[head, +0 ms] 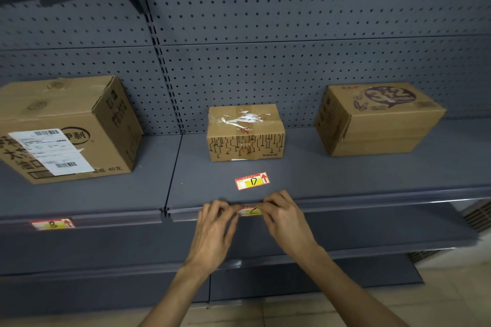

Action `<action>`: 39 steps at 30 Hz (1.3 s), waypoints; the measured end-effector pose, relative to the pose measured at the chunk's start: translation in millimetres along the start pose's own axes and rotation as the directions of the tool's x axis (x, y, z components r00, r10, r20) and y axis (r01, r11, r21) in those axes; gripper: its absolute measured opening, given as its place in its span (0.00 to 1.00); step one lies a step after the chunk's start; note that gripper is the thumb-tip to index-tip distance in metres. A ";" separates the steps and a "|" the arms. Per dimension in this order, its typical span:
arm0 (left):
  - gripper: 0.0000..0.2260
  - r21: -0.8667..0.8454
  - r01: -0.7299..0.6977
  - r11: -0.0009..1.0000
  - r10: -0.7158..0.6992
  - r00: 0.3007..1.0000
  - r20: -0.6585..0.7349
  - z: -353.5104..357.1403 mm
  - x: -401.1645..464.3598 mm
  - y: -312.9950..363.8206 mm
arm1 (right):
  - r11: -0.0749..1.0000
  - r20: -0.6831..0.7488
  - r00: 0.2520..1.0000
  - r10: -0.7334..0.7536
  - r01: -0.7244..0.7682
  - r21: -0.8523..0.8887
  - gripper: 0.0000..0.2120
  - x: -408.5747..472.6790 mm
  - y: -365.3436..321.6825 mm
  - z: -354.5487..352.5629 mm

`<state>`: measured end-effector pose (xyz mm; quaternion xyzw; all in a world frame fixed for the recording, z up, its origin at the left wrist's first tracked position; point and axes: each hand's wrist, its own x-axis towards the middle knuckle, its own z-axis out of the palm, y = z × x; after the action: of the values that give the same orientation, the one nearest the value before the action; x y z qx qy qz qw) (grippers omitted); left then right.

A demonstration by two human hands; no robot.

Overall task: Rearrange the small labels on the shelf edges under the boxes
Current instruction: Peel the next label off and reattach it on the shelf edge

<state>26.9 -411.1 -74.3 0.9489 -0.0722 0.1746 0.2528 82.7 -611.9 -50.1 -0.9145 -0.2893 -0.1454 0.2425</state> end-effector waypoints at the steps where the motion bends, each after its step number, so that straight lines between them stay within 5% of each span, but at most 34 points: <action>1: 0.15 0.000 -0.003 1.000 0.003 1.000 -0.003 -0.1 -0.3 -0.3 | 1.000 -0.002 1.000 -0.003 0.003 0.000 0.08 -0.1 0.4 0.2; 24: 0.07 -0.090 0.085 0.992 -0.086 0.996 -0.014 -15.0 19.2 4.1 | 1.000 -0.033 0.999 -0.002 0.003 0.018 0.07 13.5 21.3 -11.0; 39: 0.19 0.035 0.111 0.993 -0.116 0.976 0.184 -2.6 97.9 8.9 | 0.993 0.195 0.976 0.094 -0.078 -0.086 0.25 70.0 36.0 -22.2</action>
<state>115.0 -422.3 -32.1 0.9666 -0.0391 0.0715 0.2428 156.7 -617.2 -16.0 -0.9449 -0.2664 -0.0537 0.1827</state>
